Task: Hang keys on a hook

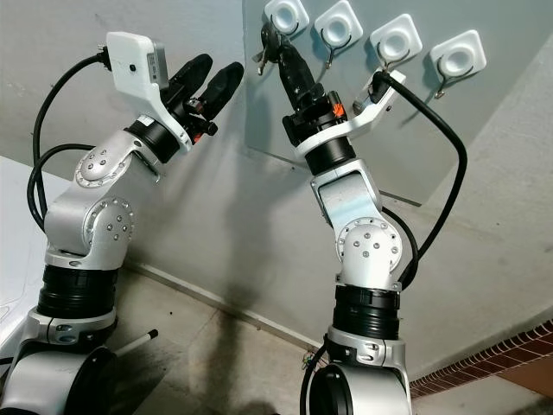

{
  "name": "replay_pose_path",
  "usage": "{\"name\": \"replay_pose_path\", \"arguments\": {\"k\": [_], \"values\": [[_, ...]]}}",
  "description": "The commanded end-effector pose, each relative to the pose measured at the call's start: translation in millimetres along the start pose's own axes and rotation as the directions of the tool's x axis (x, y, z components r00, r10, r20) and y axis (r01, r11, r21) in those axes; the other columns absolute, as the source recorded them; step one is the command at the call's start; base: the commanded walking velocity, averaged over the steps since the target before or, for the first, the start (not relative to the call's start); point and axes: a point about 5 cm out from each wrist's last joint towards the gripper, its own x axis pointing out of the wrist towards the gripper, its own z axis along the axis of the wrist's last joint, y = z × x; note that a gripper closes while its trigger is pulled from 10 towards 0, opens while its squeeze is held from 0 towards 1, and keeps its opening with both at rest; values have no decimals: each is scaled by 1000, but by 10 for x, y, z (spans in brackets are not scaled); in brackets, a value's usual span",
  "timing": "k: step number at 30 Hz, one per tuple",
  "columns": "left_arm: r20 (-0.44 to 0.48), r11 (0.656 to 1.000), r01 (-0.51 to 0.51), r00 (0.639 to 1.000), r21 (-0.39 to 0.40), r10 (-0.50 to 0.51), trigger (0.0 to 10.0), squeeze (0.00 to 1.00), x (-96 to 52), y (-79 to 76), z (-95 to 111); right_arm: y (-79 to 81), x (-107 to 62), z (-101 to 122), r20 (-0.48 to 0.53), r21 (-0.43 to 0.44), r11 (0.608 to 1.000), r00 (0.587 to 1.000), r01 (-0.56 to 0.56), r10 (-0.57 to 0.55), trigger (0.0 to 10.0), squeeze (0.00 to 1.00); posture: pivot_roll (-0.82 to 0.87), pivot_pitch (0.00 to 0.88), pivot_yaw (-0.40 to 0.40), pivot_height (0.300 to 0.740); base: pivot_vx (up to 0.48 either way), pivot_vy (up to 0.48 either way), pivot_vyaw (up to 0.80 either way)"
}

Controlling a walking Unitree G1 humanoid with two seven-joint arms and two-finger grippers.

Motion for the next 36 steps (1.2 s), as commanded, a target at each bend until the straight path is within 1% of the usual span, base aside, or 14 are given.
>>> {"name": "replay_pose_path", "arguments": {"k": [1,7,9,12,14,18,20,21,25,31,32,33,34,36], "values": [[29,1000,9,1000,12,-10,10000,0,31,-20,86,195,128,-104,7,68,996,999,-51,51,10000,0,13,122,-52,740,0,0,0],[34,1000,0,999,16,-1,10000,0,19,-4,101,177,172,-163,-41,94,995,999,24,-21,10000,0,20,122,-57,740,0,0,0],[35,1000,-1,999,18,1,10000,0,20,-3,103,176,179,-165,-42,98,995,999,38,-34,10000,0,21,122,-58,740,0,0,0],[36,1000,-4,999,17,3,10000,0,16,3,107,191,197,-186,-57,80,995,997,62,-58,10000,0,21,121,-58,740,0,0,0],[38,1000,-5,999,15,4,10000,0,16,0,108,231,195,-198,-61,78,995,997,58,-54,10000,0,21,121,-59,740,0,0,0],[39,1000,-5,999,14,5,10000,0,18,-1,108,233,189,-204,-67,75,995,995,72,-67,10000,0,20,123,-59,740,0,0,0],[39,1000,-5,999,14,5,10000,0,17,-1,109,230,182,-211,-71,58,995,995,76,-71,10000,0,20,123,-59,740,0,0,0],[40,1000,-5,999,14,5,10000,0,19,-2,108,219,169,-221,-79,36,996,994,79,-76,10000,0,18,121,-58,740,0,0,0],[41,1000,-4,999,12,4,10000,0,18,-4,110,178,132,-238,-85,21,995,992,96,-94,10000,0,18,120,-59,740,0,0,0],[43,1000,-4,999,13,4,10000,0,17,-6,113,156,72,-242,-75,-29,998,995,60,-62,10000,0,17,118,-59,740,0,0,0],[43,1000,-5,999,11,4,10000,0,15,-2,113,146,45,-257,-82,-20,999,996,46,-48,10000,0,16,118,-57,740,0,0,0],[42,1000,-6,999,12,5,10000,0,14,-1,112,141,36,-256,-75,-15,999,996,42,-43,10000,627,16,118,-57,740,0,0,0],[42,1000,-6,999,13,6,10000,0,13,0,110,139,25,-252,-67,0,1000,997,29,-29,10000,1000,16,118,-57,740,0,0,0],[42,1000,-6,999,12,6,10000,0,15,1,109,136,16,-254,-66,15,1000,998,18,-17,10000,1000,16,118,-57,740,0,0,0]]}}
